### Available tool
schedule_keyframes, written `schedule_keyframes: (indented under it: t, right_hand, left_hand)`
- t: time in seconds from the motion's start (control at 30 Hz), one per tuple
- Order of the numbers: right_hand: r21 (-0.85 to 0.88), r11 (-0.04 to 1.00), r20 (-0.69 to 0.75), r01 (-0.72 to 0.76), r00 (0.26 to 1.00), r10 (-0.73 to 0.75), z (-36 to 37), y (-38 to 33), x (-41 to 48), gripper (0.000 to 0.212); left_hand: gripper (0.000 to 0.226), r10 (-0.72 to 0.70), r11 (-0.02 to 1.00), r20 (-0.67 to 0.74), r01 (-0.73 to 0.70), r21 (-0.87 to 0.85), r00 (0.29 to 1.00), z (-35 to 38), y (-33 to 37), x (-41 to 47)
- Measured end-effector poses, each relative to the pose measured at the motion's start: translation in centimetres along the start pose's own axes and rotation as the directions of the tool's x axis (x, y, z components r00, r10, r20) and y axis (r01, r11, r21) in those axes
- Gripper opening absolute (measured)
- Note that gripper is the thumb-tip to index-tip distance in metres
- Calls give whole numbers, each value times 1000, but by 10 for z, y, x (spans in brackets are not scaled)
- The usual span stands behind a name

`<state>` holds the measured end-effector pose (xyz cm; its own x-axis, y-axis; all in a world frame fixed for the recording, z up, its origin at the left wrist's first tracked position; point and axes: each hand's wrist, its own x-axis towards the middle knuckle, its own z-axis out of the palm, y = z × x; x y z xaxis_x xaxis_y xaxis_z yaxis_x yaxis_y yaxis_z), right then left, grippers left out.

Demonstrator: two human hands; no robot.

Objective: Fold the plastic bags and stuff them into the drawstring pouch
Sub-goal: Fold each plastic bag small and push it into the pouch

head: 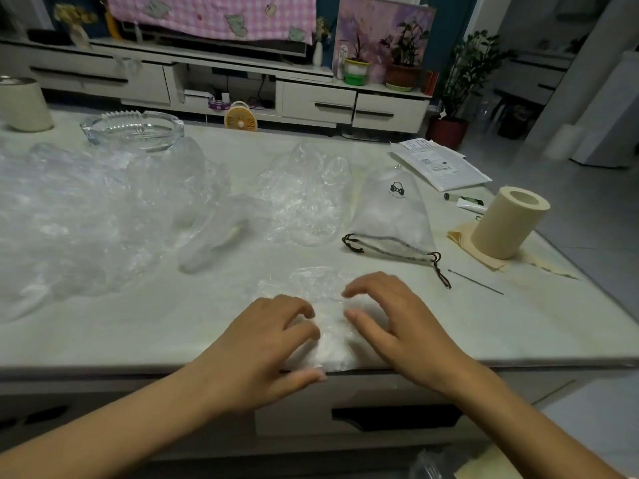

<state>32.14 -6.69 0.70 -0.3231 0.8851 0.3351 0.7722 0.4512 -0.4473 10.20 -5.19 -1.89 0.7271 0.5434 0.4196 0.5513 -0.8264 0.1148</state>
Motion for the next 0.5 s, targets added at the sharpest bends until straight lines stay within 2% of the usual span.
schedule_keyframes:
  t: [0.07,0.17,0.23,0.37,0.43,0.5]
  right_hand:
    - [28,1000,165,11,986,-16,-8,-7,-8,43]
    - [-84,996,315,44,949,-16,-6,-10,-16,58]
    - [-135,989,312,65,950,-20,-2,-8,-15,54]
    - [-103,991,227,83,972,-58,5,-2,-7,25]
    - [-11,1000,153,-2,988,4,6,1,-3,20]
    - [150,979,105,-136,987,121,3,2,5,13]
  left_hand:
    - [29,28,1000,28,-28,1,999,1,-2,-2]
    - [25,16,997,37,-13,-81,999,0,-2,-1]
    - [32,-6,986,9,7,-166,1000,-3,-4,-1]
    - [49,-91,970,31,96,-225,995,-3,-9,-3]
    - [53,-106,966,14,106,-236,994,-3,-11,-3]
    - [53,-112,979,-53,101,-178,992,-3,-15,-2]
